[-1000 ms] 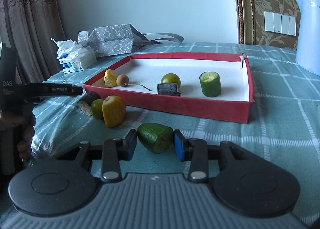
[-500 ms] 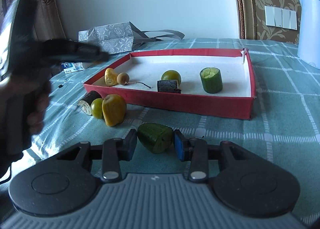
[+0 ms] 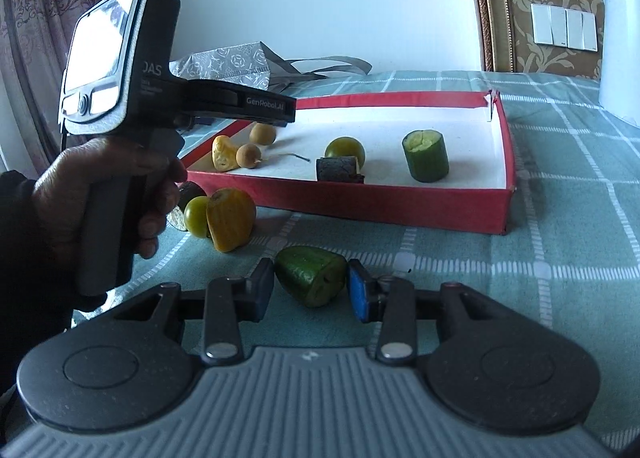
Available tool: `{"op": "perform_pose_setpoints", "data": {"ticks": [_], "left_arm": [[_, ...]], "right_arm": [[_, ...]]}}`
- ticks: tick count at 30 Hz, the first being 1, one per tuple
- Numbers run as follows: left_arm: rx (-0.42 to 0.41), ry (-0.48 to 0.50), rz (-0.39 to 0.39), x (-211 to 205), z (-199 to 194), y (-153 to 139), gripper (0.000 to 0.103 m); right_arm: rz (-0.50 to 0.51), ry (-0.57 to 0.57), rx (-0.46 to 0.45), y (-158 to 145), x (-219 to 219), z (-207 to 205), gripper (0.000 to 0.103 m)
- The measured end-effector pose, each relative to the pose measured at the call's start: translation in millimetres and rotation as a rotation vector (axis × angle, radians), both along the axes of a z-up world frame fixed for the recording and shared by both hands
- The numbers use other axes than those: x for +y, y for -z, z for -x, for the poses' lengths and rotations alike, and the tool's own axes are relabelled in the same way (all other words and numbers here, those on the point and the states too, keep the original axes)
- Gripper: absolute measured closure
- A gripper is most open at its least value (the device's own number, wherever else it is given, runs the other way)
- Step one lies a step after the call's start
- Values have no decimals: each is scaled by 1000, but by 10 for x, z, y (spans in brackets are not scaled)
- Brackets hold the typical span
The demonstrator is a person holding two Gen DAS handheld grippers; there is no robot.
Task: Organize fruits
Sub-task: 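Lower the longan into the tray and open the left gripper, then grasp a yellow fruit piece with the left gripper while the right drops the cucumber in the tray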
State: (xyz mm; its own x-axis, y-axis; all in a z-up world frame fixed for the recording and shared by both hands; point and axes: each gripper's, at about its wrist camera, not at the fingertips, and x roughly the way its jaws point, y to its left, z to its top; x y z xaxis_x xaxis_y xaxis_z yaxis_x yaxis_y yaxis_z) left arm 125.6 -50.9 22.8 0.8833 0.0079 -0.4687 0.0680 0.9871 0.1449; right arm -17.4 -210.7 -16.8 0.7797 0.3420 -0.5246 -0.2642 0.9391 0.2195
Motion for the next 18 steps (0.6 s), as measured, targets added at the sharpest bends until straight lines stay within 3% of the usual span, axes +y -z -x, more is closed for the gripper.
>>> {"op": "perform_pose_setpoints", "data": {"ticks": [11,18], "left_arm": [[8,27,23,114,313,-93,18],[-2,11,56,409,665,-63,18]], "right_arm": [[1,6,-4,5,12,2,66],[5,17,-15,-2,8,25,66]]}}
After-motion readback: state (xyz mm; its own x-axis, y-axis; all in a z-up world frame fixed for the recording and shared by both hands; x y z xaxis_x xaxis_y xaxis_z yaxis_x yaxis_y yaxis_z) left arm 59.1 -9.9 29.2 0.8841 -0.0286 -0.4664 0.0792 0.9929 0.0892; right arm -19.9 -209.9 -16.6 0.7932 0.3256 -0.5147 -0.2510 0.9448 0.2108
